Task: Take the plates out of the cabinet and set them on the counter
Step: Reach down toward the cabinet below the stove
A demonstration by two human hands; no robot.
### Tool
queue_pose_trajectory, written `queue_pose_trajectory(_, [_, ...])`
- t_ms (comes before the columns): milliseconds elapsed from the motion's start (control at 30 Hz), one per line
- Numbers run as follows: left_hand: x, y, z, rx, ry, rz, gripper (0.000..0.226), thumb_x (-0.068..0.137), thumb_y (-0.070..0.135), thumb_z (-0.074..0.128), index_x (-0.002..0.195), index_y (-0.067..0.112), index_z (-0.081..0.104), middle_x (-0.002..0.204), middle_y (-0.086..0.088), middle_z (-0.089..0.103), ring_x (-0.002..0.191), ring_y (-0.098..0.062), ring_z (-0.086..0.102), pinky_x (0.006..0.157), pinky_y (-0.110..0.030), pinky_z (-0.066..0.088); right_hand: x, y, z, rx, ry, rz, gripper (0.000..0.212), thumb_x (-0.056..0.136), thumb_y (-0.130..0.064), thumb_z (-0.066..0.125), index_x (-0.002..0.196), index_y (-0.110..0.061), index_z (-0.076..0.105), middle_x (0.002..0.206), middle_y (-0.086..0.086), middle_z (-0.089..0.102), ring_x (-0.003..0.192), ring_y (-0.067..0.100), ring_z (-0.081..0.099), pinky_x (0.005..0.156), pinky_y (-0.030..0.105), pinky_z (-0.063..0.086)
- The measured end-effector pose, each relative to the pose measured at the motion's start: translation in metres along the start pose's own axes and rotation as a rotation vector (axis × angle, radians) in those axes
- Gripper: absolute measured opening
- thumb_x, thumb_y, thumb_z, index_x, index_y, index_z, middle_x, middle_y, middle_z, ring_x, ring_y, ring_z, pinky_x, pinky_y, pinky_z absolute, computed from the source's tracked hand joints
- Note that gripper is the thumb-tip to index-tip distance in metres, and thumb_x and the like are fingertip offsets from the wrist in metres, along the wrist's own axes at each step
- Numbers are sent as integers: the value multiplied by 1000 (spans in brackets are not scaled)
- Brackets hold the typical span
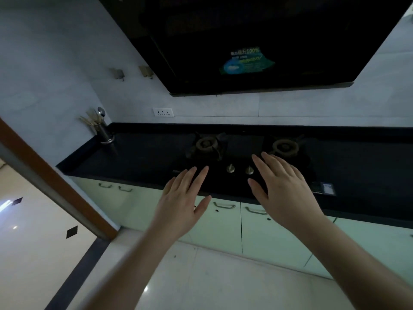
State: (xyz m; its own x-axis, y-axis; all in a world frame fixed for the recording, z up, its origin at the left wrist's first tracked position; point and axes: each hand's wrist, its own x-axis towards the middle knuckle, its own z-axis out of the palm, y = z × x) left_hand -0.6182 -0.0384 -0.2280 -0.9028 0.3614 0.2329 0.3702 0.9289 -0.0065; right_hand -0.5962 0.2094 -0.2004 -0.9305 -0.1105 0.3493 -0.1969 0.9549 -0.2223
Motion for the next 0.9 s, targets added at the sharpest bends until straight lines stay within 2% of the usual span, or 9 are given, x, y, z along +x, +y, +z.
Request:
queue_pose_trajectory(100, [13,-18,29,-33,-23,34,68,98,59,20,158,29,6,163,-2,25,149,-23,24,119,-41,21,19,-9,32,7,-28,18,61,97,-50,38,150,-22,32,154,-1,37,143,20,30,118,37,20])
queue_pose_trajectory(233, [36,-37,81,-47,-61,114,67,97,61,12,154,34,-14,167,3,6,153,-19,3,119,-35,-1,40,-19,78,11,-16,78,61,96,-49,43,149,-21,34,153,1,40,143,20,32,118,38,22])
queue_pose_trajectory(300, [48,-49,101,-49,-81,165,68,98,60,12,156,32,-8,166,2,8,153,-20,3,119,-36,-2,47,-24,99,4,-14,117,61,96,-48,44,149,-19,34,153,2,40,143,21,31,118,37,21])
queue_pose_trajectory(433, [66,-70,131,-55,-106,249,65,100,52,25,157,22,20,158,-8,35,147,-27,28,120,-44,20,53,-34,137,14,-53,147,61,97,-45,44,150,-18,32,154,3,37,145,22,27,119,39,21])
queue_pose_trajectory(533, [75,-82,155,-85,-118,313,61,99,47,32,153,17,34,150,-11,47,139,-30,41,115,-46,33,46,-35,160,-5,-138,142,63,97,-46,42,152,-20,26,158,0,29,148,20,20,121,38,15])
queue_pose_trajectory(600, [76,-83,172,-100,-167,356,61,98,45,33,152,16,37,148,-12,49,137,-30,44,111,-46,39,37,-31,173,-10,-159,178,62,98,-44,43,152,-20,27,158,0,29,148,19,20,121,36,14])
queue_pose_trajectory(733, [69,-70,210,-146,-290,398,62,96,42,39,151,15,36,147,-13,51,135,-31,48,101,-43,48,12,-18,202,31,-193,261,62,96,-39,47,151,-16,29,156,2,34,145,21,28,118,37,22])
queue_pose_trajectory(900, [62,-46,249,-123,-383,391,66,88,37,65,147,11,46,146,-15,51,133,-32,50,99,-43,51,-10,6,252,75,-394,307,67,98,-40,39,155,-16,11,162,1,17,148,19,15,119,33,14])
